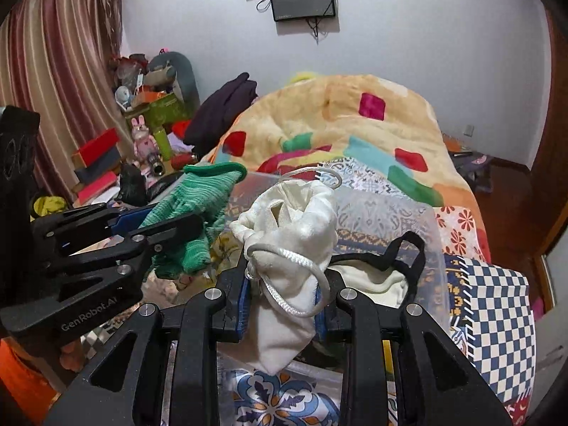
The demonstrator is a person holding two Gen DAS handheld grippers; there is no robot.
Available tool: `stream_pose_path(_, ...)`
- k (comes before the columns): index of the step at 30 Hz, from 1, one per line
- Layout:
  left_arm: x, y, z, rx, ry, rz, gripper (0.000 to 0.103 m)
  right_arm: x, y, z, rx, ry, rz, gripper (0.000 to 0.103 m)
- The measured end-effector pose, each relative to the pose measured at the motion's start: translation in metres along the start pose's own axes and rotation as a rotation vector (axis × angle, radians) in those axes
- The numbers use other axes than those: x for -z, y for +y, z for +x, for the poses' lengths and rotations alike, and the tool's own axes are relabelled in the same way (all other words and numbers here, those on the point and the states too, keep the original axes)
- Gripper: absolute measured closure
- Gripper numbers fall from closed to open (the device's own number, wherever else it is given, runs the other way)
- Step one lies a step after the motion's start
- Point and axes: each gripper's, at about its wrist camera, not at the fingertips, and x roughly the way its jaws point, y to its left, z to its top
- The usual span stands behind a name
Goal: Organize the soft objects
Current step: 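Carry the glove and pouch over the clear box and release both, then grasp the grey sparkly bag with the left tool while the right tool grasps the beaded bracelet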
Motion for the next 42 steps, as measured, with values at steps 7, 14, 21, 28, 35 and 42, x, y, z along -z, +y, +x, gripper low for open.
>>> stream_pose_path(7,0.002,0.000,0.005,0.003,0.023,0.000,0.074,-0.001,0.000,0.003,0.020,0.014,-0.015,0.068)
stream_pose_path(14,0.000,0.002,-0.010,0.021,0.001,-0.017,0.064,-0.005,0.000,-0.012,0.008,-0.015,-0.022,0.058)
stream_pose_path(21,-0.003,-0.004,-0.043,0.039,-0.069,-0.014,0.049,-0.008,0.001,-0.042,0.021,-0.079,-0.034,0.057)
stream_pose_path(28,0.006,-0.010,-0.072,0.061,-0.109,-0.013,0.030,0.002,0.001,-0.078,0.044,-0.149,-0.037,0.032)
stream_pose_path(35,0.029,-0.016,-0.073,0.097,-0.050,-0.023,0.017,0.029,-0.003,-0.082,0.069,-0.100,-0.041,0.022)
stream_pose_path(42,0.054,-0.024,-0.051,0.114,0.046,-0.024,0.016,0.068,-0.008,-0.053,0.055,0.055,-0.016,0.022)
